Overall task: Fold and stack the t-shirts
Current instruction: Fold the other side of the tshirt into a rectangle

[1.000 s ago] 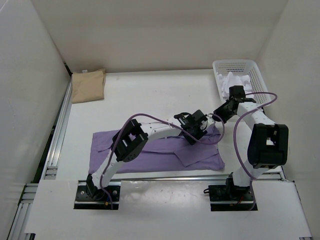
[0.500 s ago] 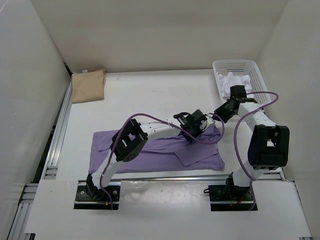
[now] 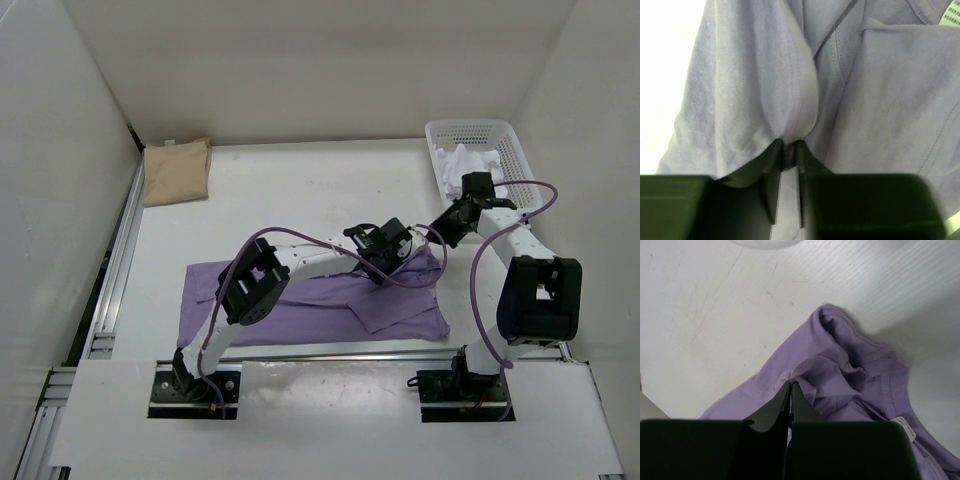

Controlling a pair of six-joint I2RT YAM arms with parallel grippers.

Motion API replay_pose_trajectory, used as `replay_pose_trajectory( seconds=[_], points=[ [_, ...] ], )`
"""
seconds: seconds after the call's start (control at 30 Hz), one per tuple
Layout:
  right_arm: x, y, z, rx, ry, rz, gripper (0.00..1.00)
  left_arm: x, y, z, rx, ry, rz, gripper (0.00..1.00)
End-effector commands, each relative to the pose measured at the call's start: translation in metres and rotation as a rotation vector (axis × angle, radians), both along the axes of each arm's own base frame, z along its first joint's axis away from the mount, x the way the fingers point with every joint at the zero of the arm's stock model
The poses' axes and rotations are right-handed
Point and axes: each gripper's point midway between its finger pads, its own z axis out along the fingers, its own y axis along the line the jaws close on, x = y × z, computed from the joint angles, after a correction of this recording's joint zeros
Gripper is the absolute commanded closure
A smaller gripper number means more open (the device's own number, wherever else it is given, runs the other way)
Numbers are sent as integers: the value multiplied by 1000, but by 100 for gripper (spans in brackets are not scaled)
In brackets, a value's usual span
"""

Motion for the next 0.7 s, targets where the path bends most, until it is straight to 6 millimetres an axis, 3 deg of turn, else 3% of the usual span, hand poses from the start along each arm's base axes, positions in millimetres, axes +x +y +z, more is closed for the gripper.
replay_pose_trajectory(
  seconds=[0.0,0.13,0.2,0.37,0.5,0.63,0.67],
  points=[
    [-5,0,7,6,-25,23,100,1,-2,42,-65,-47,3,74],
    [-5,0,10,1,-38,31,100,2,1,41,-52,-51,10,76],
    [-5,-1,10,-3,-40,39,100,2,0,46,-61,-56,10,90],
    [-8,-1,12,-12,-43,56,100,6,11,60,-78,-57,24,90],
    [-32,-3,12,-78,-16,126,100,2,27,80,-110,-16,18,90],
    [-69,3,4,-114,20,181,100,-19,44,69,-78,110,-16,90],
    [-85,5,-7,-113,62,196,100,-27,43,69,-86,145,-37,90]
  ],
)
